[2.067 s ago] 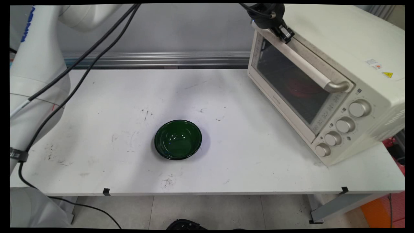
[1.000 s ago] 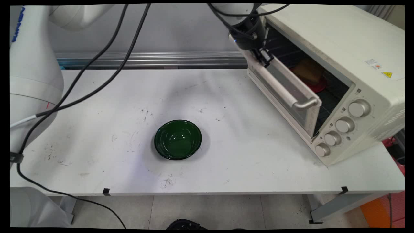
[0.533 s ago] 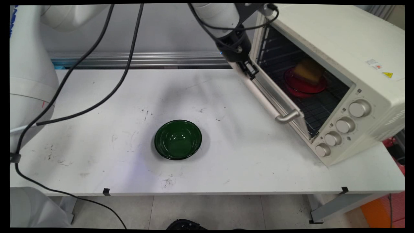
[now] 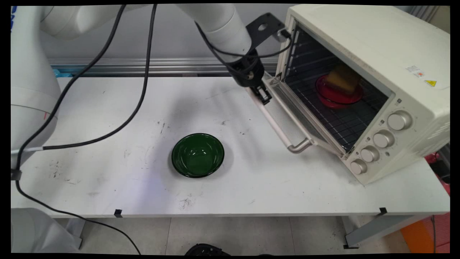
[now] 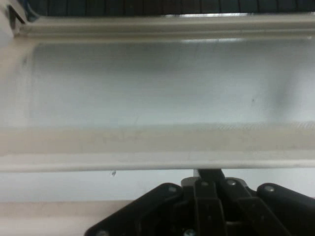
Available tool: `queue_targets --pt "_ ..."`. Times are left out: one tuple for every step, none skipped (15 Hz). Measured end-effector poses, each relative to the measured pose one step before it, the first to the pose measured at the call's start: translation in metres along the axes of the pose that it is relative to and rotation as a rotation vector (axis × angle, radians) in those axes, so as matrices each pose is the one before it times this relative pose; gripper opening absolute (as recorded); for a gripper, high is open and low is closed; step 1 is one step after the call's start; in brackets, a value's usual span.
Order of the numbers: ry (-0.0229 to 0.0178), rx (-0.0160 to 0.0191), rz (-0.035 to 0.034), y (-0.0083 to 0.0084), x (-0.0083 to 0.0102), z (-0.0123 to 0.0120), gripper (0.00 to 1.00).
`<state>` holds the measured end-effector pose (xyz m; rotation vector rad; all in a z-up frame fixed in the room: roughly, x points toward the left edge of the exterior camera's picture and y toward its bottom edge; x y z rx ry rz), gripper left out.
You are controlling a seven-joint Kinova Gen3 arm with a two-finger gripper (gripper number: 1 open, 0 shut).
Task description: Open the oven
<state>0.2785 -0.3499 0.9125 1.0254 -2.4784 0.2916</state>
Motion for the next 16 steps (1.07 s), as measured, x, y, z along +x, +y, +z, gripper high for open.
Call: queue_targets --pt "-0.00197 0.00339 0.00283 0.00004 -0.00480 0.00258 0.00" --pt "-0.00050 0.00427 0.00288 0.00008 -0.00566 0.00301 0.00" --pt "0.00014 0.00401 0.00267 0.00027 -0.00545 0.00289 0.00" --pt "0.00032 0.00319 0.00237 0.00042 -0.00461 0.00237 0.00" --pt "0.00086 0.00314 0.00286 0.00074 -0.00527 0.00241 0.00" --pt "0.00114 0.00298 0.00225 0.00053 -0.00423 0.00174 0.00" --pt "0.00149 0.00204 0.00169 0.00040 -0.00261 0.00095 0.00" --pt "0.00162 0.00335 0.00266 0.00052 -0.00393 0.00109 0.00" --pt "0.00093 0.00234 0.00235 0.00038 -0.00255 0.00048 0.00" --pt "0.00119 0.00320 0.00339 0.00056 -0.00380 0.00050 0.00" --pt "0.00068 0.00155 0.00244 0.00048 -0.00250 0.00021 0.00" --pt "0.00180 0.00382 0.00363 0.00070 -0.00433 -0.00013 0.00" --pt "0.00254 0.00468 0.00303 0.00058 -0.00433 -0.00058 0.00" --pt "0.00363 0.00456 0.00200 0.00057 -0.00393 -0.00106 0.00" --pt "0.00433 0.00450 0.00200 0.00078 -0.00445 -0.00111 0.00" --pt "0.00371 0.00347 0.00191 0.00086 -0.00419 -0.00115 0.00"
